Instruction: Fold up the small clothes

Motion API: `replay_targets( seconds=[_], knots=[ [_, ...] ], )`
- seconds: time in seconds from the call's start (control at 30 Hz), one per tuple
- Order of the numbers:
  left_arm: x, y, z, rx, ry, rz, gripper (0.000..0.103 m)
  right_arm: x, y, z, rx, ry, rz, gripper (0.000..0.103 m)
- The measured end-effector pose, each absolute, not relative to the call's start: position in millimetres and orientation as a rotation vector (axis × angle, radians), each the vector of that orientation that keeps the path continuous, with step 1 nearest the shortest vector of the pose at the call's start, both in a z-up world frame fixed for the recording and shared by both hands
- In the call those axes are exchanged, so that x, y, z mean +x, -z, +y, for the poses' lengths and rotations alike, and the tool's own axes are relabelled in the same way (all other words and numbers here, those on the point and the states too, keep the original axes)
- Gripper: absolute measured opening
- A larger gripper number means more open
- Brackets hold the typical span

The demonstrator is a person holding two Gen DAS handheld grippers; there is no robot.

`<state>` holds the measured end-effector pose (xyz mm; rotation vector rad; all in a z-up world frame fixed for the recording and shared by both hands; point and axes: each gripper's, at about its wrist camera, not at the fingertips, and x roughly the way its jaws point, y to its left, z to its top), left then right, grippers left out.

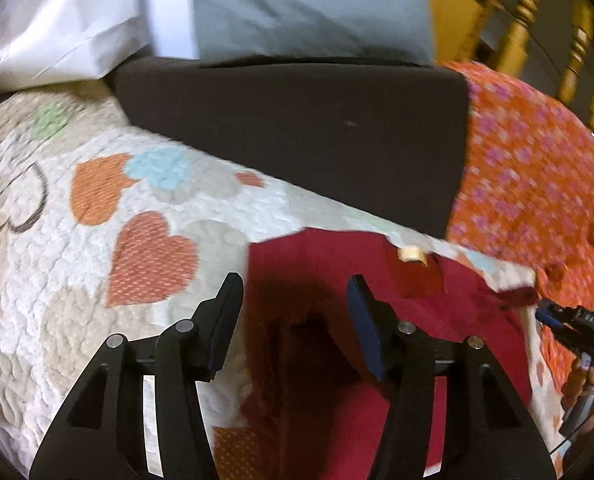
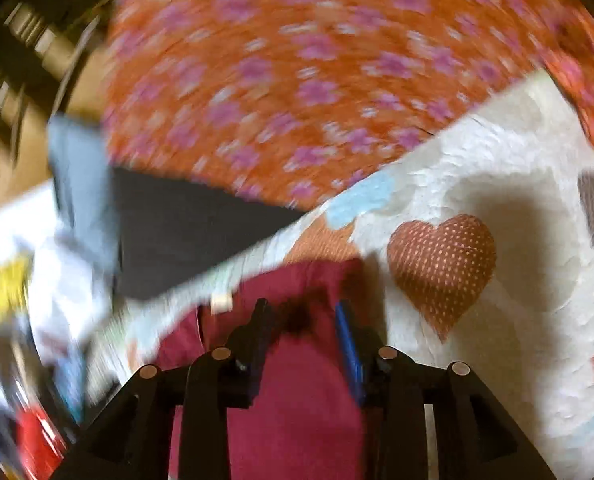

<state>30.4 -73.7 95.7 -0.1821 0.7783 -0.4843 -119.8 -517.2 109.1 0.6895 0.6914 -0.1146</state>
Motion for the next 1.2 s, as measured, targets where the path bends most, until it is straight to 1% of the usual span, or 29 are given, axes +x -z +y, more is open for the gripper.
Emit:
replay_targets(
  seconds=[0.07,0.17,0.3,0.4,0.5,0.6,0.7,0.83,0.93,1.03,1.13,1.17,1.2],
  knots=[
    [20.2,-100.4,-82.1,-0.155,0.532,0.774,0.054,-129.1,-110.5,-494.5,0.563,0.08,0.724,0.031],
    [8.6,-102.2,-92.6,-0.13,0.588,0.77,0.054,-128.4,-101.6,-470.1,0.475,0.011,0.756,0.031],
    [1.6,-99.1,-104.8,-0.119,0.685,0.79,0.054,-87.1,-91.3,-446.3,0.373,-0.009,0.806,0.031],
    [0.2,-95.0,-110.1,-0.073,0.681,0.784,0.054,-44.1,-90.2,-455.4,0.382,0.044,0.752,0.031],
    [7.2,-89.7,-105.6,-0.054,0.625,0.8,0.054,-10.1,-80.5,-481.1,0.452,0.199,0.793,0.032],
    [17.5,-88.7,-91.7,-0.076,0.545,0.806,0.054,-18.4,-86.2,-478.5,0.515,0.141,0.766,0.032],
    [30.2,-83.3,-76.5,-0.109,0.429,0.826,0.054,-33.7,-96.4,-441.0,0.432,0.015,0.737,0.032],
    [37.4,-70.1,-67.5,-0.115,0.359,0.875,0.054,-19.4,-91.3,-364.5,0.293,-0.183,0.789,0.032],
    [39.2,-68.2,-63.5,-0.134,0.343,0.88,0.054,9.5,-82.2,-317.3,0.194,-0.208,0.784,0.032],
    [39.7,-67.1,-62.1,-0.138,0.342,0.88,0.054,48.1,-72.1,-286.2,0.204,-0.237,0.777,0.032],
    [38.3,-63.5,-62.3,-0.134,0.347,0.888,0.054,97.1,-44.6,-263.6,0.204,-0.236,0.905,0.032],
    [38.1,-62.8,-62.9,-0.134,0.353,0.89,0.054,102.5,-43.6,-260.7,0.217,-0.23,0.896,0.033],
    [37.6,-61.9,-64.8,-0.133,0.364,0.894,0.054,103.3,-45.8,-259.4,0.219,-0.228,0.871,0.035]
  ],
)
